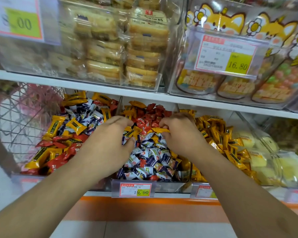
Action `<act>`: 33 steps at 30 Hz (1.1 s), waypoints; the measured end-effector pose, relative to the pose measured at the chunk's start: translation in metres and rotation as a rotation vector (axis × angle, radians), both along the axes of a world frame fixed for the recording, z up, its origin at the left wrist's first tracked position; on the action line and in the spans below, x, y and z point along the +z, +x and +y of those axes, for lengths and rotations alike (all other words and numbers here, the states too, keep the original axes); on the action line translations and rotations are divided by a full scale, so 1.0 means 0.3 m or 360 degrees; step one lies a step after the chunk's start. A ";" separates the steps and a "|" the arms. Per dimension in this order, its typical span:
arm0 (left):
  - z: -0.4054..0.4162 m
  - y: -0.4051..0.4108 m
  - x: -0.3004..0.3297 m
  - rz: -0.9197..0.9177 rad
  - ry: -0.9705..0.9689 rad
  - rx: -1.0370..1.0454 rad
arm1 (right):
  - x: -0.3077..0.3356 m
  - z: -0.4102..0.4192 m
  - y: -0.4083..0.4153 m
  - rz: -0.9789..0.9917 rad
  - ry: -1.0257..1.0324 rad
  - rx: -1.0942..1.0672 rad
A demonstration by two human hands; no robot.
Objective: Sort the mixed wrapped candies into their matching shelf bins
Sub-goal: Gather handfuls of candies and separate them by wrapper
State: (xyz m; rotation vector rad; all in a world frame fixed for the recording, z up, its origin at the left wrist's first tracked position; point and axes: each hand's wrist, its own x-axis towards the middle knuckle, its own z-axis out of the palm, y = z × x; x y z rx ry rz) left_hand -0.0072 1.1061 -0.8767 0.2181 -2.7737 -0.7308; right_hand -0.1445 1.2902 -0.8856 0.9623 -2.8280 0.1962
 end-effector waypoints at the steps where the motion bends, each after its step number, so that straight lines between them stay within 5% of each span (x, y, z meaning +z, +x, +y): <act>1: -0.001 -0.001 -0.002 0.0000 0.0002 -0.0005 | -0.001 0.000 -0.002 -0.0009 -0.0052 0.0007; 7: 0.009 -0.007 -0.003 0.0031 -0.0011 -0.0002 | -0.001 0.008 0.013 0.0015 0.0143 -0.0073; 15: 0.004 -0.006 -0.016 0.0001 -0.0074 -0.0099 | 0.101 0.123 0.061 -0.0096 -0.0567 -0.0207; 21: 0.076 -0.022 -0.022 -0.0045 -0.0110 -0.0376 | 0.118 0.288 0.056 0.0044 -0.0369 -0.0584; 33: 0.111 -0.113 -0.096 -0.0040 -0.0431 -0.0727 | 0.026 0.162 0.080 -0.0114 -0.0269 0.0034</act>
